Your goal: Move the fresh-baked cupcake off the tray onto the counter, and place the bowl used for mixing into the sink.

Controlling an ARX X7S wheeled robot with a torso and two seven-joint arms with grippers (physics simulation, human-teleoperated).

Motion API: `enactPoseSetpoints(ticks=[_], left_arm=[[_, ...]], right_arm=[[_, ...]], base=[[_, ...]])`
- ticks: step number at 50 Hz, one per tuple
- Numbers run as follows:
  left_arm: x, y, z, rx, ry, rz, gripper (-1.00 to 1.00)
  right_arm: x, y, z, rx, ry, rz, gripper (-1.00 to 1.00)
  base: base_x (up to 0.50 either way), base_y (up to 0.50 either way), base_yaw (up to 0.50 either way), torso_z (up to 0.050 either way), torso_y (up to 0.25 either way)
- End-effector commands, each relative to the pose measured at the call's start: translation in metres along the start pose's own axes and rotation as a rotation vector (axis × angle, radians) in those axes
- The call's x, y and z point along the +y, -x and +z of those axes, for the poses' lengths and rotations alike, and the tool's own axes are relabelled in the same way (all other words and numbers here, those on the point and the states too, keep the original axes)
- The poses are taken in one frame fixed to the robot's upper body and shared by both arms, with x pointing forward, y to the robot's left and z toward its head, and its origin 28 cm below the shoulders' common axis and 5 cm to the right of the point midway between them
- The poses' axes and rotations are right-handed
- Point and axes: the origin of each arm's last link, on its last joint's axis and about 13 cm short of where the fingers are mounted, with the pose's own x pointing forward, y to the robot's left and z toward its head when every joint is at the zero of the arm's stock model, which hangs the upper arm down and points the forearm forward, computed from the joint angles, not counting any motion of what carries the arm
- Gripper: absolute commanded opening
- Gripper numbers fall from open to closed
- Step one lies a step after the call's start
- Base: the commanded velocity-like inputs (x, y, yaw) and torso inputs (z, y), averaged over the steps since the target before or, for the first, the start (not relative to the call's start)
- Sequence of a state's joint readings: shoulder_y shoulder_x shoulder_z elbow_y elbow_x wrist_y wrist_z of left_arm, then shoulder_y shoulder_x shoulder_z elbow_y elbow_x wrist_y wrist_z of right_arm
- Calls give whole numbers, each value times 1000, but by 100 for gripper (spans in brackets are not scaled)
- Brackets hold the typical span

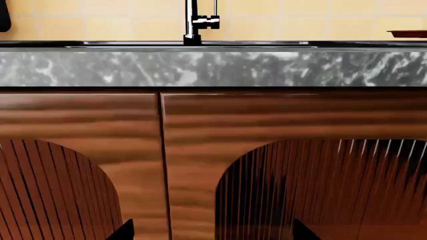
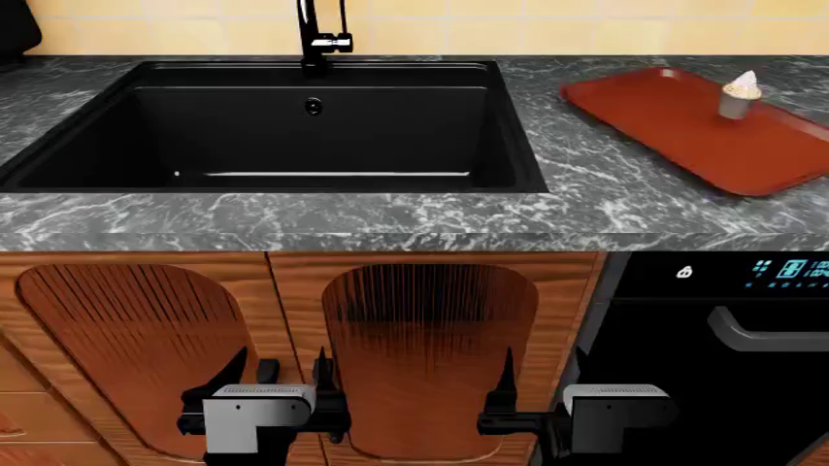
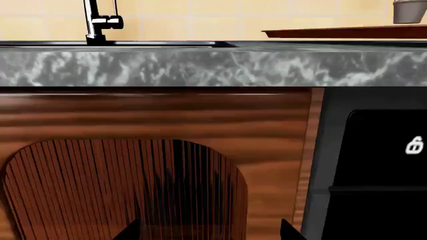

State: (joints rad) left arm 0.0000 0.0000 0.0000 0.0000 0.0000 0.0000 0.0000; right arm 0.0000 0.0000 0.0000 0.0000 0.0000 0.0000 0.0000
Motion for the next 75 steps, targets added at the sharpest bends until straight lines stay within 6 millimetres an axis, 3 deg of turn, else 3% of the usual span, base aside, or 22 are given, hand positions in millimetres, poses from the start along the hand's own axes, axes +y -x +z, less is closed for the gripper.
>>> enactPoseSetpoints(ticks=[1, 13, 62, 75], left_arm=[[0, 0, -3, -1, 3, 5, 100], [0, -1, -8, 1, 0, 16, 100], [0, -1, -6, -14, -3, 10, 100], [0, -1, -5, -20, 8, 6, 100]], right_arm=[[0, 0, 0, -2, 2, -4, 100], [0, -2, 2, -11, -7, -19, 100], [0, 1, 3, -17, -14, -14, 100], [-1, 1, 3, -18, -13, -12, 100]], base=[[0, 0, 0, 0, 0], [0, -36, 0, 0, 0], [0, -499, 0, 0, 0], [0, -19, 0, 7, 11]])
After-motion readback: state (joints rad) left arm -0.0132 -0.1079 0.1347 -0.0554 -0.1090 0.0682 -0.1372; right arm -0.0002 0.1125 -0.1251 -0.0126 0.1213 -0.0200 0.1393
